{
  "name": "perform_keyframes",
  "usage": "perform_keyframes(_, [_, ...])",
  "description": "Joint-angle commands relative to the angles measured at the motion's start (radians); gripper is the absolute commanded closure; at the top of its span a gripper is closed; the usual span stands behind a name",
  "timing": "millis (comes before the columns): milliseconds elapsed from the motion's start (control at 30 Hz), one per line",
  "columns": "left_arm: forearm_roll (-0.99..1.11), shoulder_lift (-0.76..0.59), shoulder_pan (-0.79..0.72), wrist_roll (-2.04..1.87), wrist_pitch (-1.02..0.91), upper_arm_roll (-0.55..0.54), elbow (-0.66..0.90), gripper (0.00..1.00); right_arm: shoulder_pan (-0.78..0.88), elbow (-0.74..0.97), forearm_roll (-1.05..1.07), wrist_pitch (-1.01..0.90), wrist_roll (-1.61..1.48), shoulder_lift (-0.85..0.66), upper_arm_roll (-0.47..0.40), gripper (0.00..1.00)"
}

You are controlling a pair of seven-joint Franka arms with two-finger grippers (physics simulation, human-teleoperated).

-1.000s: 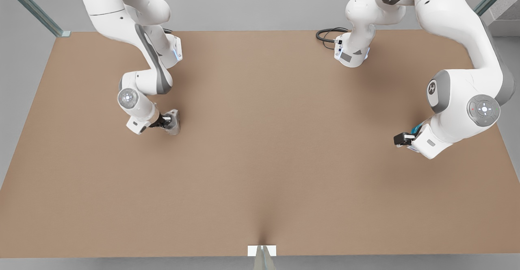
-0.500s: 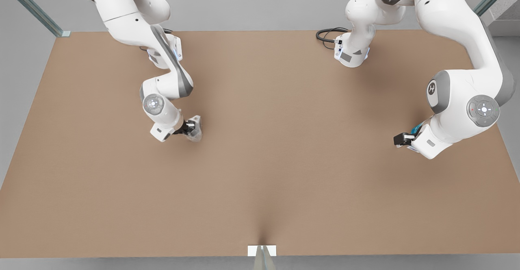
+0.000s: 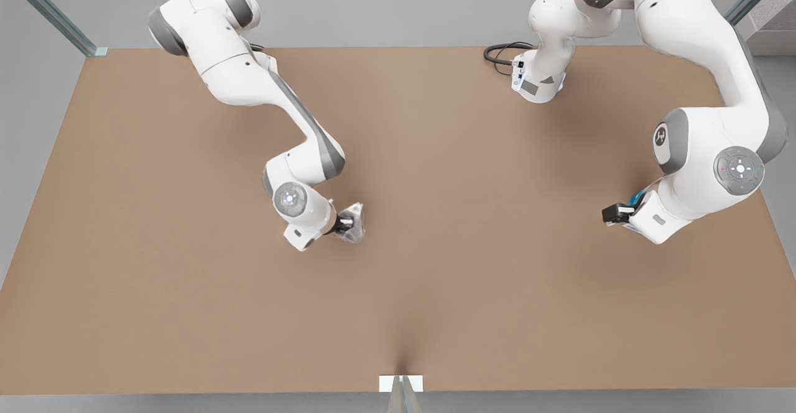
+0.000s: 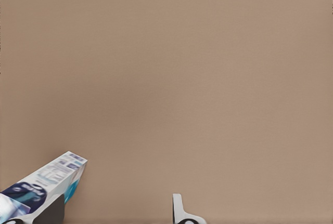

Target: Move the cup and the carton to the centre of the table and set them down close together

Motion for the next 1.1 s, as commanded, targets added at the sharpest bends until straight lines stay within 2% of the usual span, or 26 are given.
perform_keyframes(0, [0.000, 0.000, 0.000, 0.000, 0.000, 0.000, 0.000, 0.00, 0.010, 0.022, -0.002, -0.001, 0.016, 0.016, -0.001, 0.79])
perform_keyframes(33, [0.000, 0.000, 0.000, 0.000, 0.000, 0.000, 0.000, 0.00, 0.016, 0.031, 0.016, -0.001, 0.019, 0.028, -0.003, 0.79])
perform_keyframes(233, [0.000, 0.001, 0.000, -0.002, 0.000, 0.000, 0.000, 0.00, 0.159, 0.342, 0.045, -0.053, 0.122, 0.245, -0.099, 0.79])
perform_keyframes(433, [0.002, 0.004, 0.006, 0.006, 0.006, 0.003, 0.000, 0.00, 0.208, 0.507, 0.073, -0.038, 0.189, 0.361, -0.119, 0.79])
perform_keyframes(567, [0.000, 0.012, 0.017, 0.297, 0.000, 0.087, -0.003, 0.00, 0.243, 0.585, 0.073, -0.035, 0.244, 0.427, -0.138, 0.79])
perform_keyframes(733, [-0.017, 0.027, 0.017, 0.680, 0.006, 0.270, -0.075, 0.00, 0.243, 0.606, 0.073, -0.015, 0.260, 0.455, -0.176, 0.79])
perform_keyframes(767, [-0.038, 0.027, 0.017, 0.683, 0.070, 0.290, -0.129, 0.00, 0.243, 0.620, 0.073, -0.023, 0.261, 0.459, -0.182, 0.73])
perform_keyframes(800, [-0.038, 0.027, 0.017, 0.693, 0.101, 0.295, -0.167, 0.00, 0.243, 0.620, 0.074, -0.018, 0.264, 0.459, -0.179, 0.51])
perform_keyframes(900, [-0.038, 0.027, 0.017, 0.732, 0.129, 0.314, -0.222, 0.00, 0.248, 0.620, 0.074, -0.018, 0.266, 0.462, -0.181, 0.25])
perform_keyframes(967, [-0.038, 0.029, 0.017, 0.775, 0.141, 0.328, -0.241, 0.00, 0.255, 0.620, 0.074, -0.018, 0.266, 0.462, -0.182, 0.21])
perform_keyframes(1067, [-0.038, 0.026, 0.017, 0.838, 0.213, 0.373, -0.325, 0.00, 0.255, 0.620, 0.081, -0.027, 0.264, 0.459, -0.185, 0.19])
